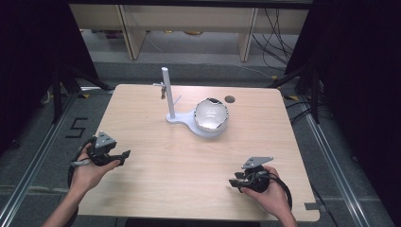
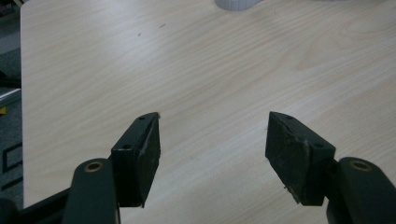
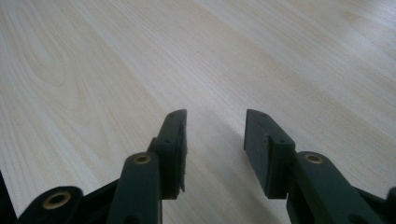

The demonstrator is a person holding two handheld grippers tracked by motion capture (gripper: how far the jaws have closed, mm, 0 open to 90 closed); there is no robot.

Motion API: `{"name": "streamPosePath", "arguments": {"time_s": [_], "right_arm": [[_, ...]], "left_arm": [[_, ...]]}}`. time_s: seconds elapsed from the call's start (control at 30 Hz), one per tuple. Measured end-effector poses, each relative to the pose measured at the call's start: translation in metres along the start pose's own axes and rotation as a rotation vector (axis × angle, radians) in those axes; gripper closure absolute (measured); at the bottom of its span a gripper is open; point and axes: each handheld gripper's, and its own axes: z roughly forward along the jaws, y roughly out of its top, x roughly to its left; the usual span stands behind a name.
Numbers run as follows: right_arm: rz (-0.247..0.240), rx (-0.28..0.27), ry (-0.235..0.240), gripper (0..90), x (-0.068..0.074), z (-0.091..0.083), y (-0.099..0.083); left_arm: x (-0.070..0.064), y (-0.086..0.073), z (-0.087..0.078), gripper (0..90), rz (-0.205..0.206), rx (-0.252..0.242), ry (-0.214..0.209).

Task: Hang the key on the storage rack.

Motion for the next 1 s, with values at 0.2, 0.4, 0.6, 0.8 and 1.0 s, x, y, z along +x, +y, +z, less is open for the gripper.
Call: {"name": "streamPosePath", "arguments": {"time_s": [0.2,0.4,0.6,0.8,1.0], "right_arm": [[-0.001,0.000,0.003,59.9,0.000,0.000,0.000],[0.007,0.000,-0.004,59.8,0.001,-0.001,0.000],[0.012,0.018,-0.004,59.5,0.000,-0.002,-0.001],[0.002,-0.003,-0.002,59.4,0.000,0.001,-0.002],[0.007,-0.006,-0.007,58.8,0.001,0.001,-0.002]], "left_arm": [[0.000,-0.031,0.005,34.5,-0.078,-0.025,0.002],[-0.005,-0.056,0.011,34.5,-0.154,-0.080,0.026],[-0.012,-0.071,0.015,34.5,-0.190,-0.149,0.034],[-0.018,-0.075,0.015,34.4,-0.190,-0.208,0.049],[-0.022,-0.076,0.012,34.0,-0.168,-0.219,0.063]]}}
